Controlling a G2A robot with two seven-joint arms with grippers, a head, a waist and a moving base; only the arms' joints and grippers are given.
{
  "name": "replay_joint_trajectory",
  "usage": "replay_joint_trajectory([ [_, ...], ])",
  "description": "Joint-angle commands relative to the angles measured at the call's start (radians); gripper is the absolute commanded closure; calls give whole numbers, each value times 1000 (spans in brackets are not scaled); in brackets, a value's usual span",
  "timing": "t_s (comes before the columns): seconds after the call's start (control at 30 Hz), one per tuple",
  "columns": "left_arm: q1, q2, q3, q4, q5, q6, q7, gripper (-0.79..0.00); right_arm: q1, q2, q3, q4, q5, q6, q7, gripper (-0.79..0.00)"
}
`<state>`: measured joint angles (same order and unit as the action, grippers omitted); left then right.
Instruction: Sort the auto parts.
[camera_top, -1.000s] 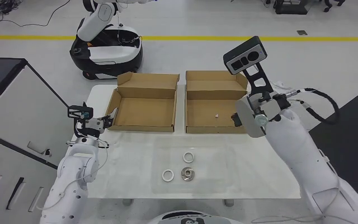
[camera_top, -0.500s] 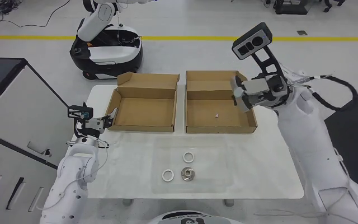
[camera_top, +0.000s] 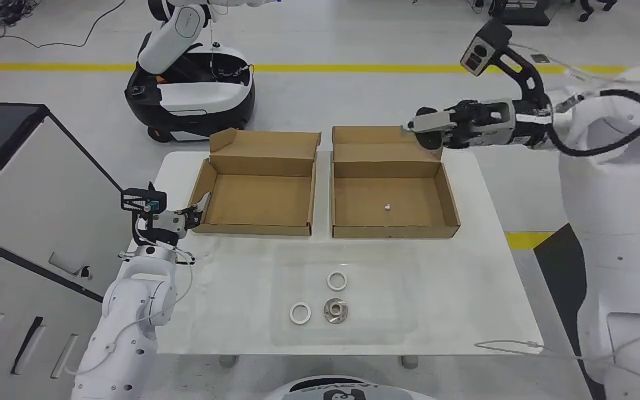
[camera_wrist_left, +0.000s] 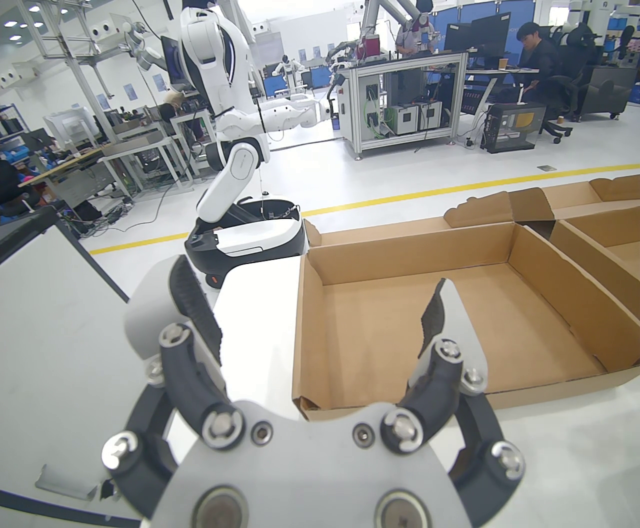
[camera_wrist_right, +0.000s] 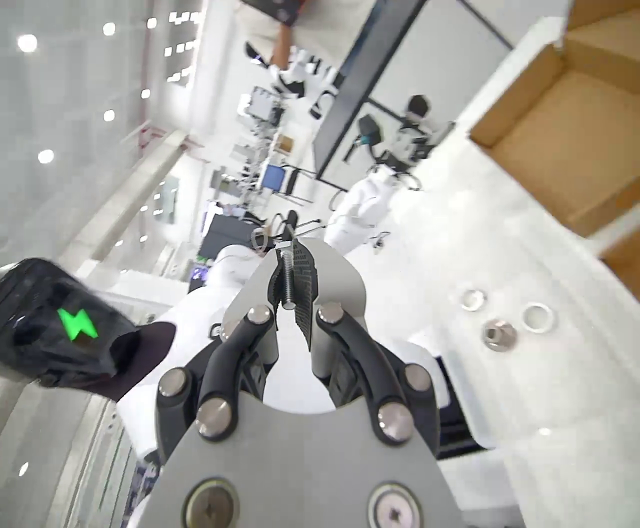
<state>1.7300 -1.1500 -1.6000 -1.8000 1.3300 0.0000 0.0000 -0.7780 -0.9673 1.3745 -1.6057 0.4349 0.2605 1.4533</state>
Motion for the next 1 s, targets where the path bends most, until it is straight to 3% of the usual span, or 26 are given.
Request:
replay_joint_trajectory([
  [0.0,0,0,0,0,0,0,0,-785,21,9,-13,10,-140,-15,17,0],
  [0.67,0,0,0,0,0,0,0,-785,236,10,-325,158,-770,-183,-5,0],
  [0.97,0,0,0,0,0,0,0,-785,313,-19,-467,260,-884,-255,14,0],
])
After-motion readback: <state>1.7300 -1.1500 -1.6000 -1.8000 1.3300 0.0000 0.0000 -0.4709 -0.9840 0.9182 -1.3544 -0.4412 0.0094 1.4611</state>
